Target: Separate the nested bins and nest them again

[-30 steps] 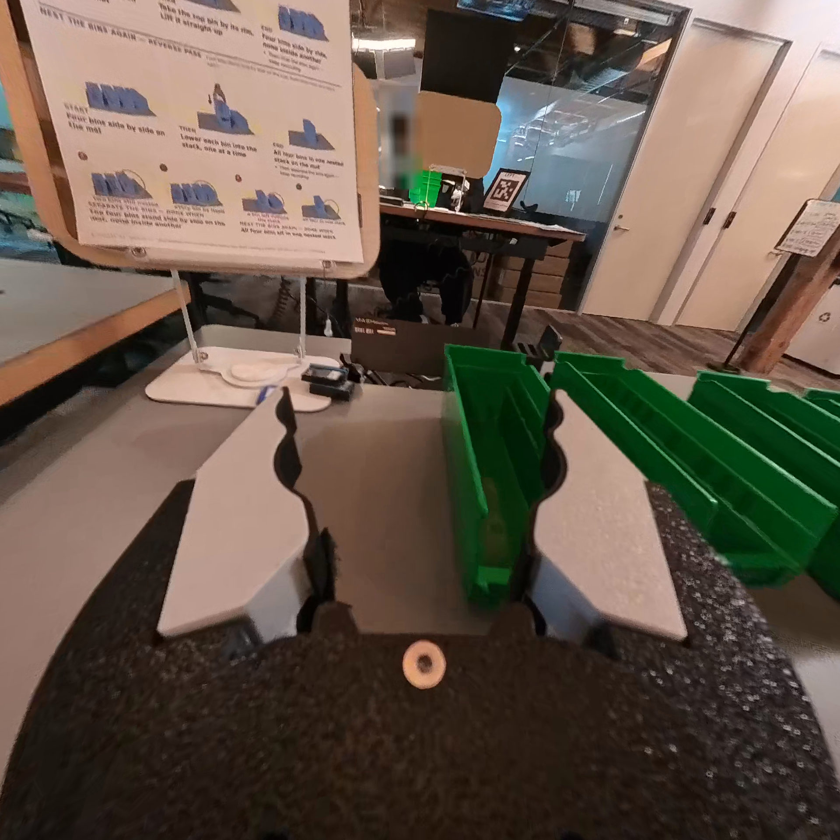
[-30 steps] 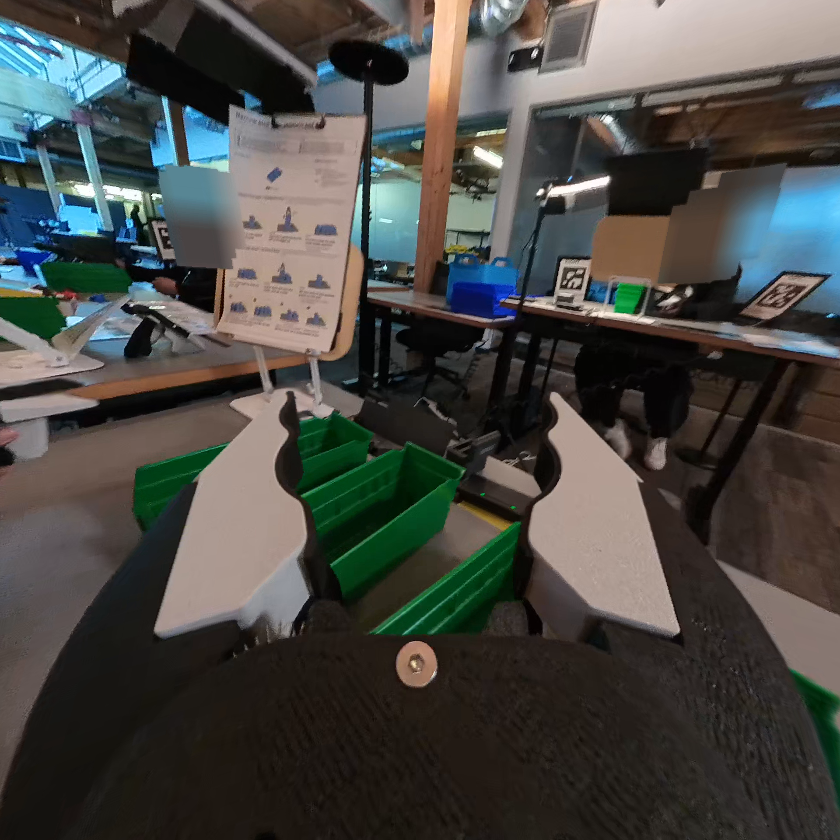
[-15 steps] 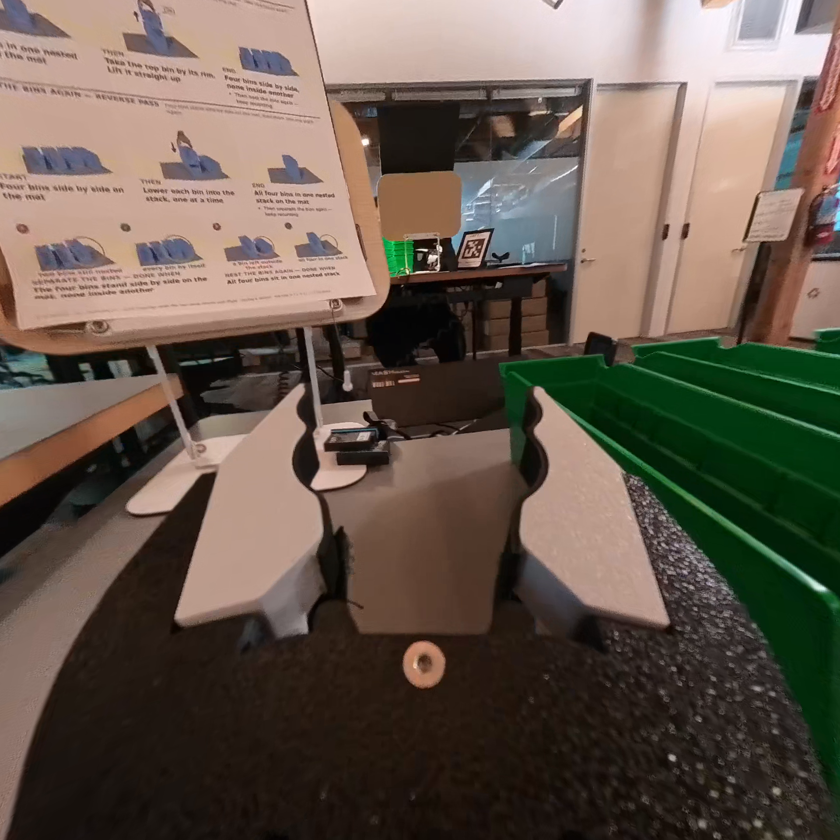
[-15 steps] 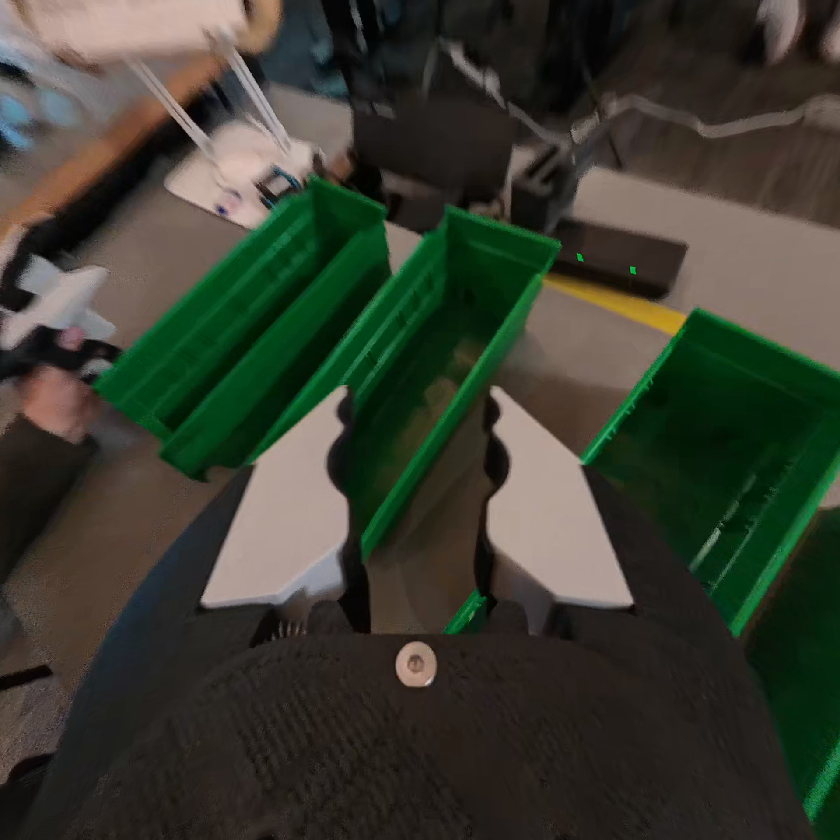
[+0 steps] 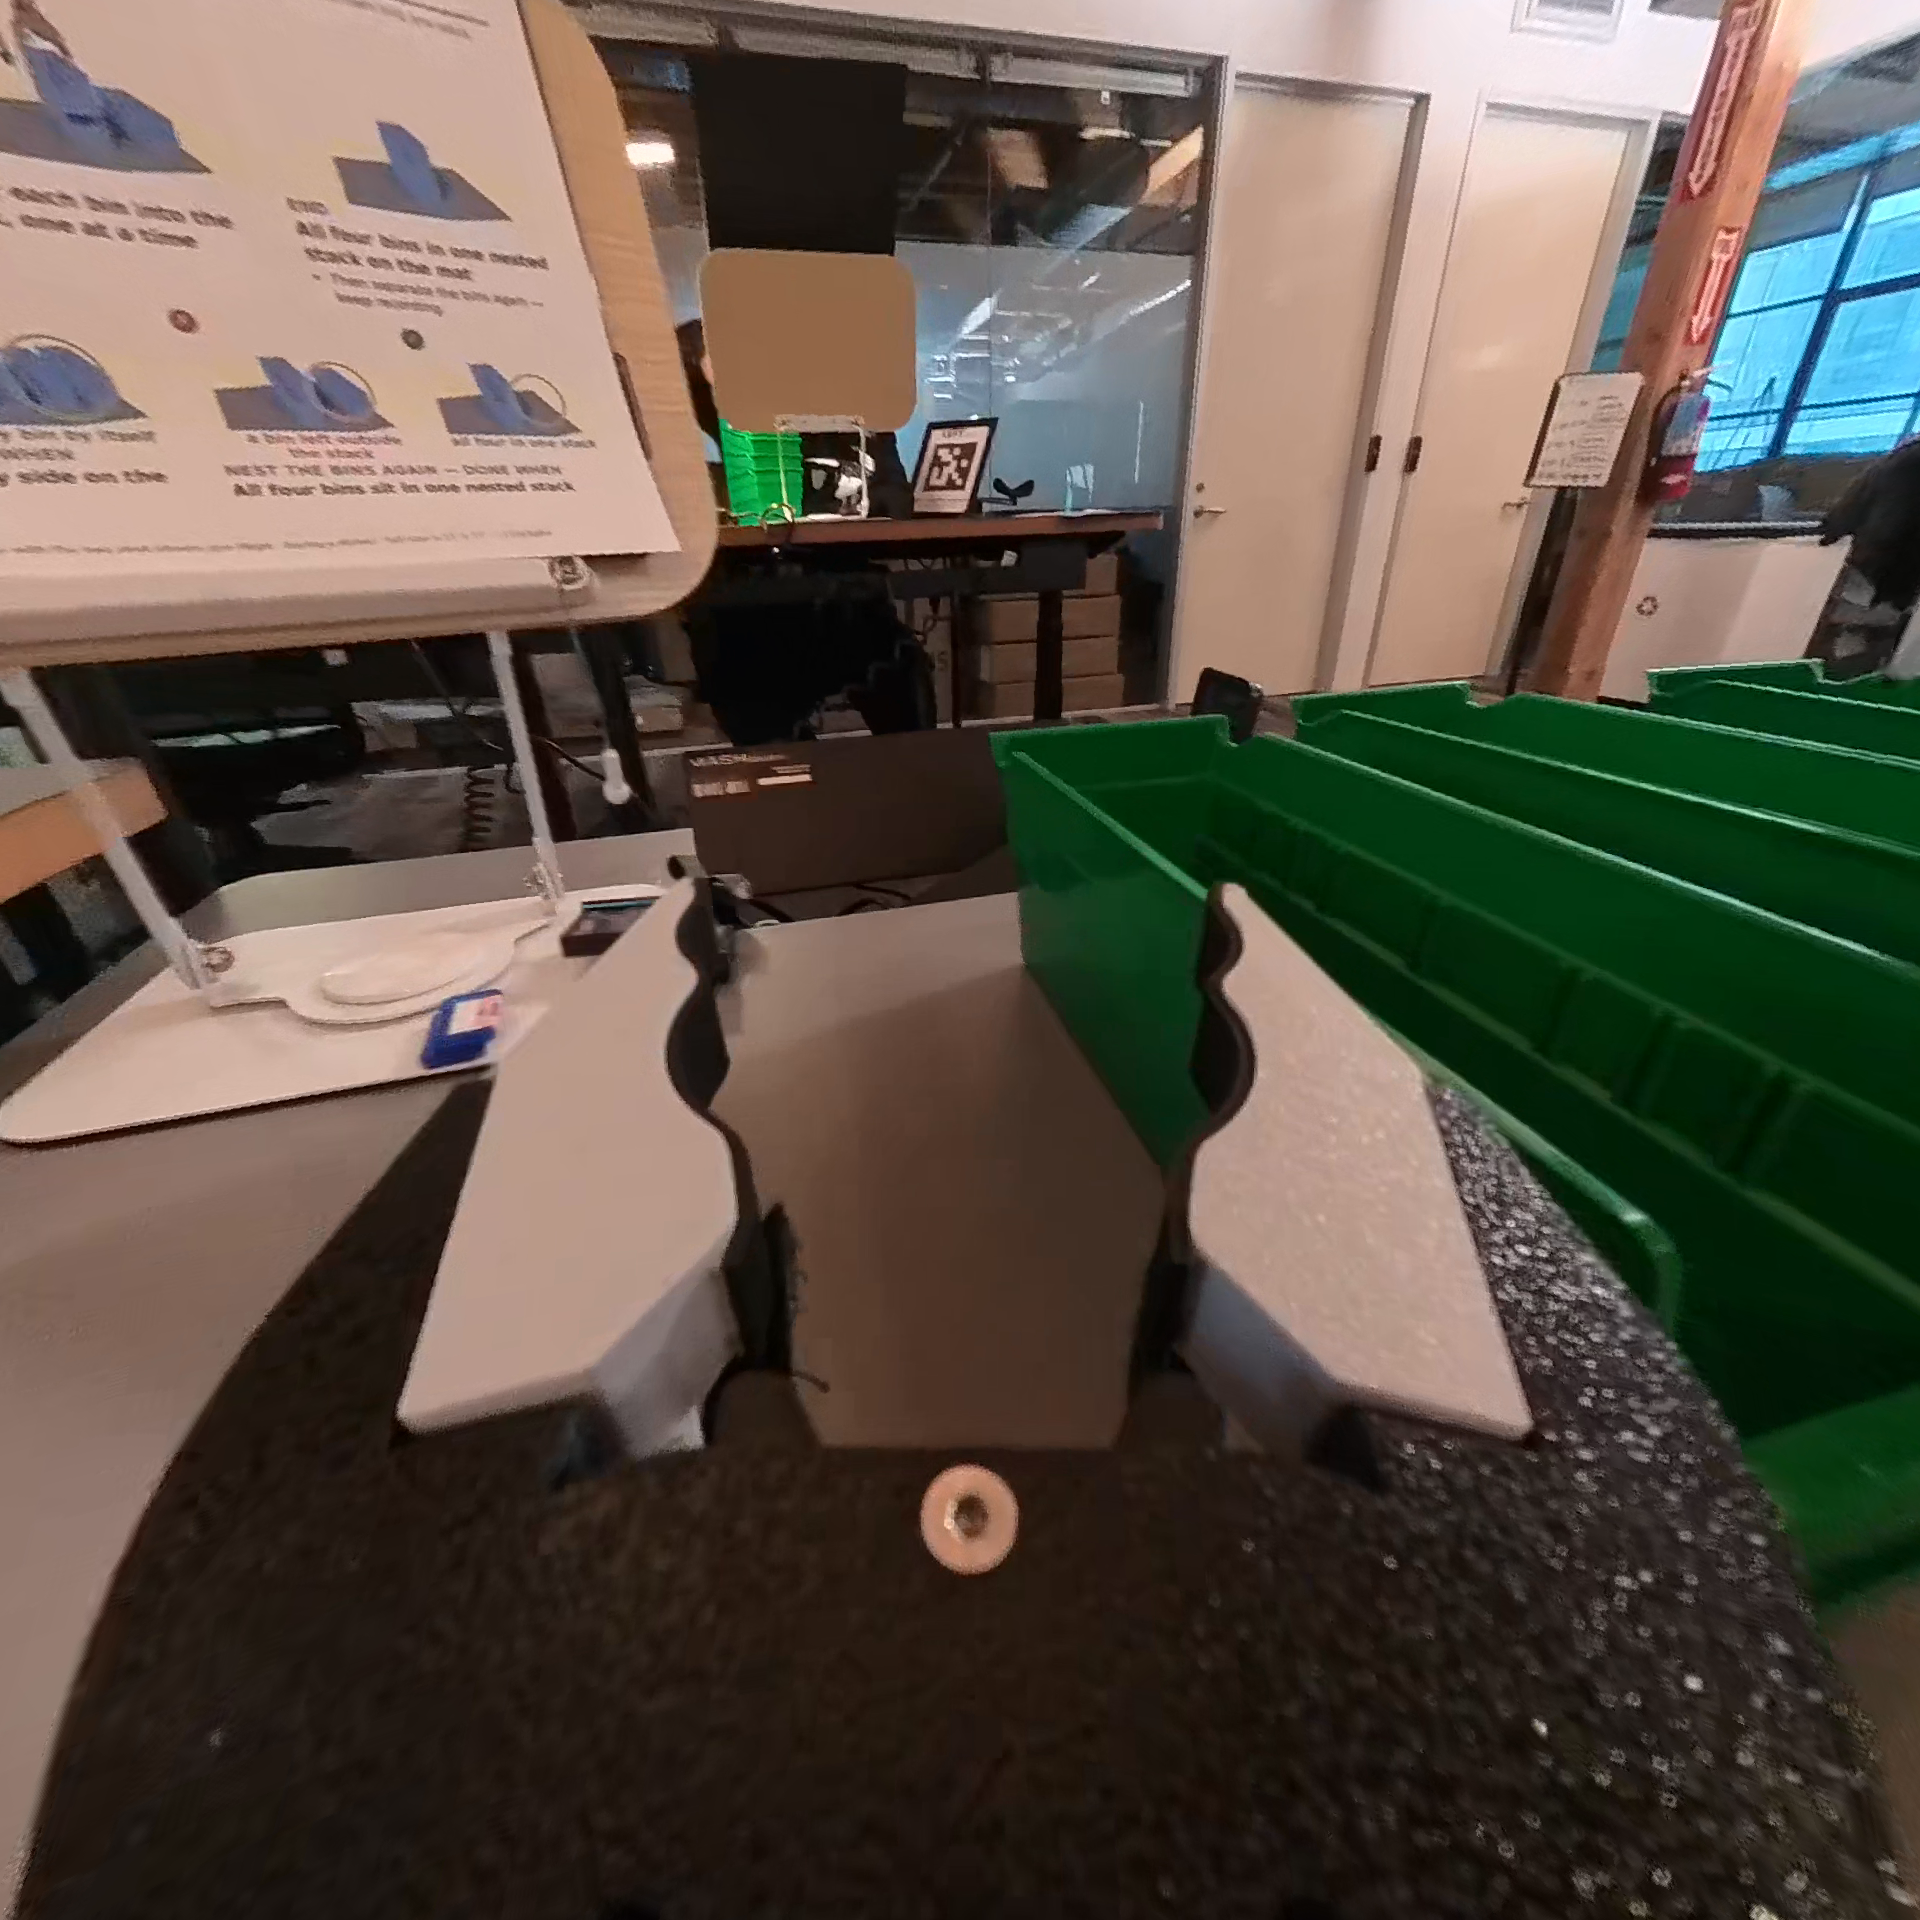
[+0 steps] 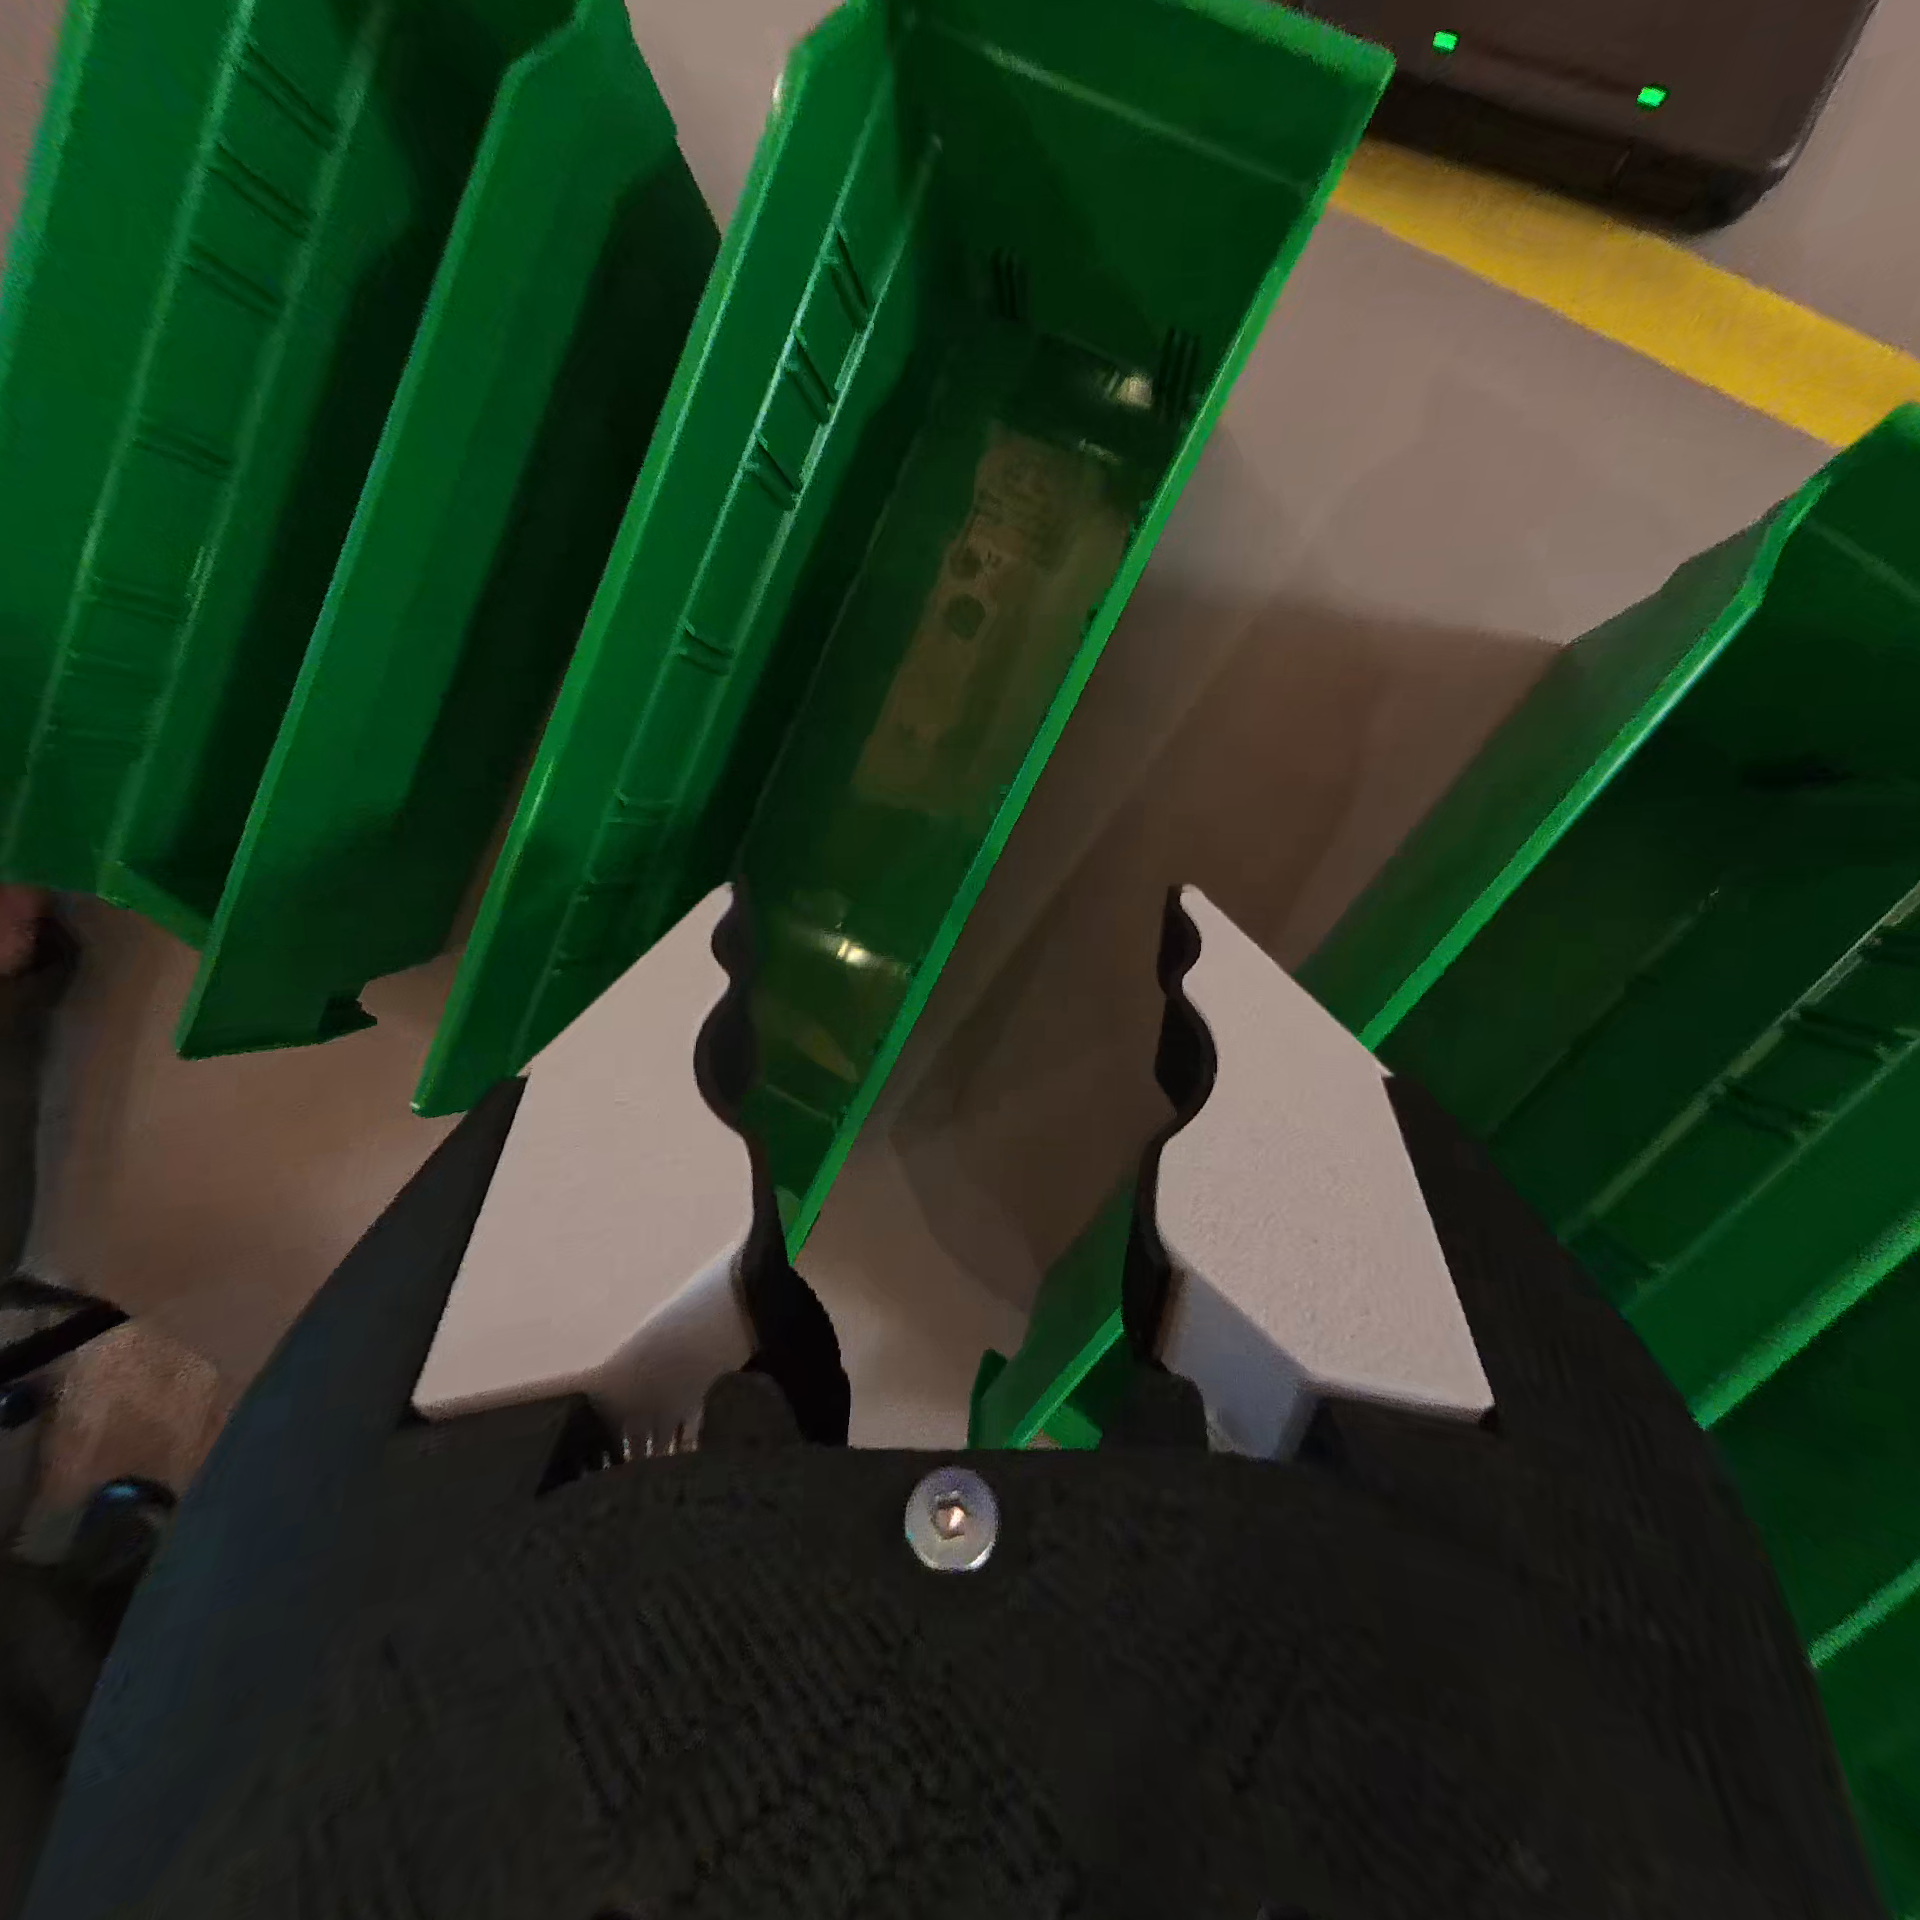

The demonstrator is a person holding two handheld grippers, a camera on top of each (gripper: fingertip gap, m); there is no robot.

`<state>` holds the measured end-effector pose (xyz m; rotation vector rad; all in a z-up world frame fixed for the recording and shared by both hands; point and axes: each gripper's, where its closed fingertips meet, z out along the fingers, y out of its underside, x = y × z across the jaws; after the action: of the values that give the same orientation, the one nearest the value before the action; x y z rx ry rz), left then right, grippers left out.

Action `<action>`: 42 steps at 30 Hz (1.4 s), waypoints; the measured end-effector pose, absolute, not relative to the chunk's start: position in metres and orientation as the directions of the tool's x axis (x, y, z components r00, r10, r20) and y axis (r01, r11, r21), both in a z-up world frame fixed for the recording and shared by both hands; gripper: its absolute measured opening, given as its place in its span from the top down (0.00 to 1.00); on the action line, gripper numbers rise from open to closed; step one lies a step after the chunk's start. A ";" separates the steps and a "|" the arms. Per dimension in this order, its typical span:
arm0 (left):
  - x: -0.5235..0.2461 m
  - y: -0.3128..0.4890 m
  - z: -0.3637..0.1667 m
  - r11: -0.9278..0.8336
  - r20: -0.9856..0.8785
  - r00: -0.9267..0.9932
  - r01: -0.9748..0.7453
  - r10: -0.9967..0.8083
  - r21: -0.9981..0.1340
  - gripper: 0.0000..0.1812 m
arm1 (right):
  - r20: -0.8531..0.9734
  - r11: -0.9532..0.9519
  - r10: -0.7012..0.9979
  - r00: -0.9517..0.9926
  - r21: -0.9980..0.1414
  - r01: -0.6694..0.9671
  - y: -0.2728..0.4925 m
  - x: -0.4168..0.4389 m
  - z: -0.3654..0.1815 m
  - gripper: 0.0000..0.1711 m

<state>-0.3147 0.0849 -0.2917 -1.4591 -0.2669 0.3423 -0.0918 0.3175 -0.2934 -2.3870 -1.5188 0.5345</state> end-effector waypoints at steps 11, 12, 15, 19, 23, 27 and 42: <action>-0.286 0.102 -0.298 0.059 -0.014 0.950 -0.034 0.311 -0.998 0.52 | -0.144 -0.458 0.889 0.435 -0.230 0.859 0.317 -0.099 -0.342 0.68; -0.288 0.101 -0.298 0.056 -0.018 0.948 -0.038 0.317 -0.998 0.51 | -0.137 -0.462 0.887 0.442 -0.214 0.861 0.318 -0.098 -0.346 0.70; -0.296 0.095 -0.294 0.066 -0.029 0.937 -0.055 0.348 -0.996 0.51 | -0.129 -0.468 0.883 0.451 -0.177 0.866 0.318 -0.097 -0.354 0.80; -0.309 0.084 -0.286 0.102 -0.008 0.922 -0.051 0.388 -0.993 0.52 | -0.165 -0.480 0.875 0.455 -0.168 0.861 0.315 -0.101 -0.357 0.92; -0.318 0.077 -0.284 0.123 0.019 0.911 -0.035 0.411 -0.992 0.52 | -0.186 -0.485 0.870 0.456 -0.163 0.859 0.314 -0.102 -0.354 0.99; -0.323 0.073 -0.282 0.128 0.022 0.904 -0.037 0.427 -0.991 0.53 | -0.219 -0.508 0.853 0.473 -0.142 0.850 0.311 -0.101 -0.344 1.00; -0.329 0.067 -0.279 0.143 0.030 0.889 -0.040 0.457 -0.989 0.54 | -0.383 -0.636 0.761 0.523 -0.284 0.718 0.284 -0.141 -0.234 1.00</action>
<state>-0.3294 0.0665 -0.2788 -1.3884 -0.3617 0.3696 -0.1412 0.2838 -0.2337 -2.6617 -1.2958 0.7390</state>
